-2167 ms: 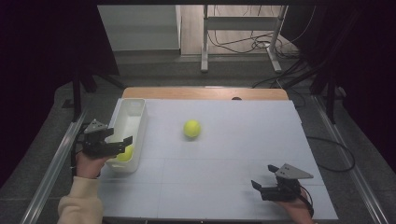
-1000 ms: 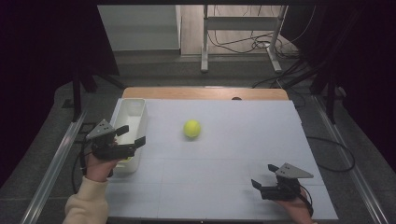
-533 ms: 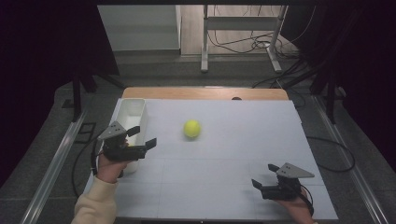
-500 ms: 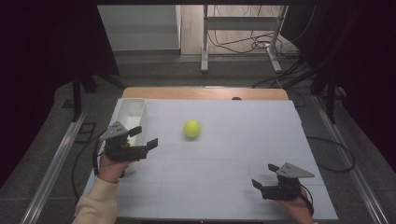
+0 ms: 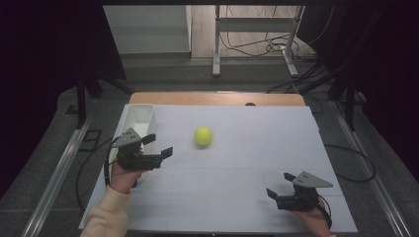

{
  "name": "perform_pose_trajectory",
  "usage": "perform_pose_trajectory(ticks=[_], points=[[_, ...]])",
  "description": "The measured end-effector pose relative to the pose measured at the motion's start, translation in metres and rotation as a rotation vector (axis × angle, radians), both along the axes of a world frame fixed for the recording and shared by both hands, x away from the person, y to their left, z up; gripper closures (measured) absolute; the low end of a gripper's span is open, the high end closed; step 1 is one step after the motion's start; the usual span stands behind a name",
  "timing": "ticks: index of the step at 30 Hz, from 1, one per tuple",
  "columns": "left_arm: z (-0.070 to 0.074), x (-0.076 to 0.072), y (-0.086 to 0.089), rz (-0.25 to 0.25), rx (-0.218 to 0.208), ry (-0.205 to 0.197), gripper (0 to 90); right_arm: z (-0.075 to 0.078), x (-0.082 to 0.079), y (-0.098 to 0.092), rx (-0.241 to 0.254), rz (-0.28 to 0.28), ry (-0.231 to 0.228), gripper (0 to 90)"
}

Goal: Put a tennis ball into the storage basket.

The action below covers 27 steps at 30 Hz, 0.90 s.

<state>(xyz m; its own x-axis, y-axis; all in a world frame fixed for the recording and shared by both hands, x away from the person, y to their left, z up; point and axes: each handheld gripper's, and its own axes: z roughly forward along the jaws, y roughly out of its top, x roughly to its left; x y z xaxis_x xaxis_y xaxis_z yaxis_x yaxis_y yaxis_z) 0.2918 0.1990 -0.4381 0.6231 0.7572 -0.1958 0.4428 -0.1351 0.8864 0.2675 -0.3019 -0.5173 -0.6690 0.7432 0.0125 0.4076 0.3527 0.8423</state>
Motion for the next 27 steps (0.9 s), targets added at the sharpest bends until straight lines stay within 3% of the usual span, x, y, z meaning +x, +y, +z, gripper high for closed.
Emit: perform_pose_trajectory(ticks=[16, 27], points=[[0.005, 0.013, -0.043, -0.018, 0.037, 0.011, 14.1, 0.003, -0.006, 0.002, 0.012, 0.025, -0.016, 10.9], [0.002, 0.029, -0.053, 0.002, 0.044, 0.037, 14.1, 0.004, -0.004, 0.002, 0.018, 0.032, -0.018, 10.9]])
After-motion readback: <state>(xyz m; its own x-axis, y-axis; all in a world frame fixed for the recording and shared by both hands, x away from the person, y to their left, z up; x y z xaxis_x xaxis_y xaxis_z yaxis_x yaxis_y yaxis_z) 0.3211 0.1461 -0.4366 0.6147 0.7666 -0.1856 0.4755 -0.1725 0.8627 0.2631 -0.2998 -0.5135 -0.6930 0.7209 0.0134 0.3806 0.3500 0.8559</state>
